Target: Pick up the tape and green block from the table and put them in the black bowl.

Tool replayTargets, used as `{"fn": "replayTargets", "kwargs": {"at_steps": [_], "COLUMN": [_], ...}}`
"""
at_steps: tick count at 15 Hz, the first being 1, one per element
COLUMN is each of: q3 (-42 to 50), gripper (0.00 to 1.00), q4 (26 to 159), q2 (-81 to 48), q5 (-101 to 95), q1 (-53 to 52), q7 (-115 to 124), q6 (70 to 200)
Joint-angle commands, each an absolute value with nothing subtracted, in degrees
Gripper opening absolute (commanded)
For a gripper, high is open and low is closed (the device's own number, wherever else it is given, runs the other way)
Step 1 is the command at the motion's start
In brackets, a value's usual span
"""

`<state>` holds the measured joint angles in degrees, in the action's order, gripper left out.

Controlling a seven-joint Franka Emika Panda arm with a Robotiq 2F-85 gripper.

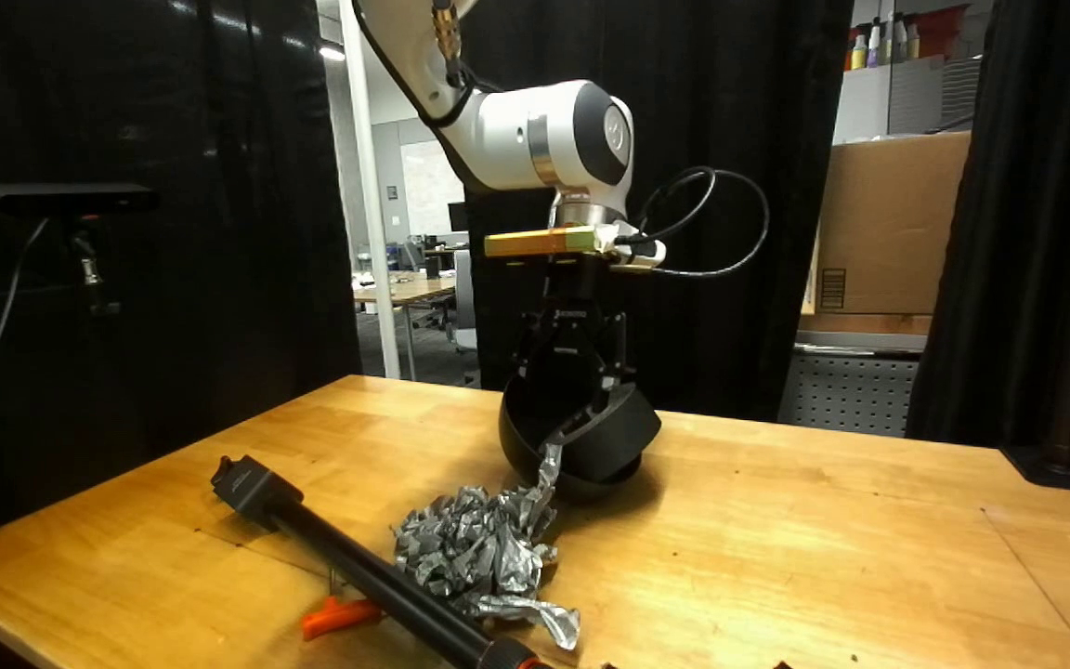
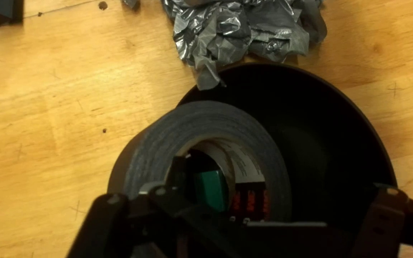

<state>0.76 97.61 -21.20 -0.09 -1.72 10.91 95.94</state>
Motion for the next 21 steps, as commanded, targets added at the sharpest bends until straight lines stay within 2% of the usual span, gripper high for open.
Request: {"fn": "replayTargets", "kwargs": {"at_steps": [1, 21], "q3": [1.2, 0.6], "gripper": [1.0, 1.0], "q4": [96.3, 94.7], "q2": [-20.2, -19.7], "q5": [-2.8, -5.0], "q1": [-2.8, -5.6], "q7": [13.4, 17.9], "q6": [94.2, 93.6]}}
